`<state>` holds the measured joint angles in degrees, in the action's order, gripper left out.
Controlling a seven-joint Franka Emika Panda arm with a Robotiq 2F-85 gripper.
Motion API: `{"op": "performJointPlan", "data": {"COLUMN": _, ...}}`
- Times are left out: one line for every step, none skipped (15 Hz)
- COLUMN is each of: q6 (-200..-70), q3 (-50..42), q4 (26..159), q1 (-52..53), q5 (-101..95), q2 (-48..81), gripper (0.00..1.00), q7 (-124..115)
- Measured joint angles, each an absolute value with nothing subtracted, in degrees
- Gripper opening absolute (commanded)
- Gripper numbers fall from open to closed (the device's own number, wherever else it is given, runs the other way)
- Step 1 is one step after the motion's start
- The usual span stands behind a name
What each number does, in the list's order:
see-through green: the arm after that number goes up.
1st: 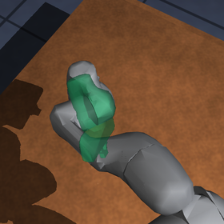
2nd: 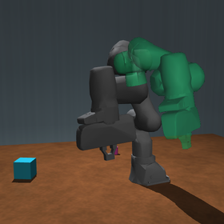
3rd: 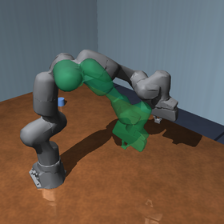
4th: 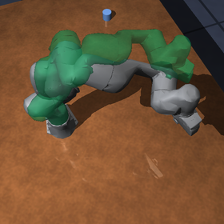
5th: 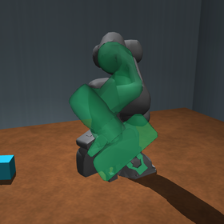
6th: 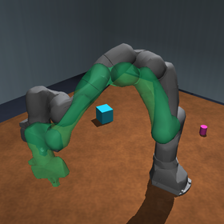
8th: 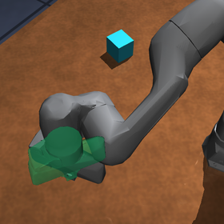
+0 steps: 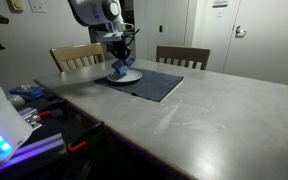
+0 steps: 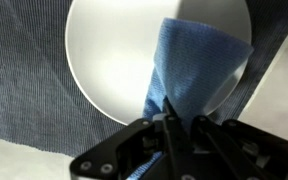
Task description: Use the towel to wipe the plate
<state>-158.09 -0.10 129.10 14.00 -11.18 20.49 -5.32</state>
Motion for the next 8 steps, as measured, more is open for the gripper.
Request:
{"op": "performJointPlan", "data": {"q6": -158.16, "q3": 0.07, "q4": 131.51, "q1": 13.96, "q5": -11.18, "q2": 18.99, "gripper": 0.02, "q7": -4.97}}
{"op": "performJointPlan", "data": {"q6": -158.68, "q3": 0.28, "q4": 133.46, "q1": 13.94, "q5": -11.19, "q2": 17.96, "gripper": 0.02, "q7": -4.63}}
{"op": "performJointPlan", "data": {"q6": -159.82, "q3": 0.46, "q4": 135.05, "q1": 13.93, "q5": -11.27, "q2": 17.38, "gripper": 0.02, "q7": -4.36}}
{"op": "performJointPlan", "data": {"q6": -161.47, "q3": 0.65, "q4": 136.21, "q1": 13.93, "q5": -11.30, "q2": 17.22, "gripper": 0.02, "q7": -4.12}}
{"op": "performJointPlan", "data": {"q6": -163.67, "q3": 0.78, "q4": 137.17, "q1": 13.93, "q5": -11.31, "q2": 17.28, "gripper": 0.02, "q7": -4.08}}
{"op": "performJointPlan", "data": {"q6": -166.07, "q3": 0.80, "q4": 137.91, "q1": 13.93, "q5": -11.33, "q2": 17.46, "gripper": 0.02, "q7": -4.08}}
{"op": "performJointPlan", "data": {"q6": -168.41, "q3": 0.77, "q4": 138.43, "q1": 13.93, "q5": -11.33, "q2": 17.80, "gripper": 0.02, "q7": -4.08}}
{"op": "performJointPlan", "data": {"q6": -170.13, "q3": 0.82, "q4": 138.55, "q1": 13.81, "q5": -11.30, "q2": 18.47, "gripper": 0.02, "q7": -4.02}}
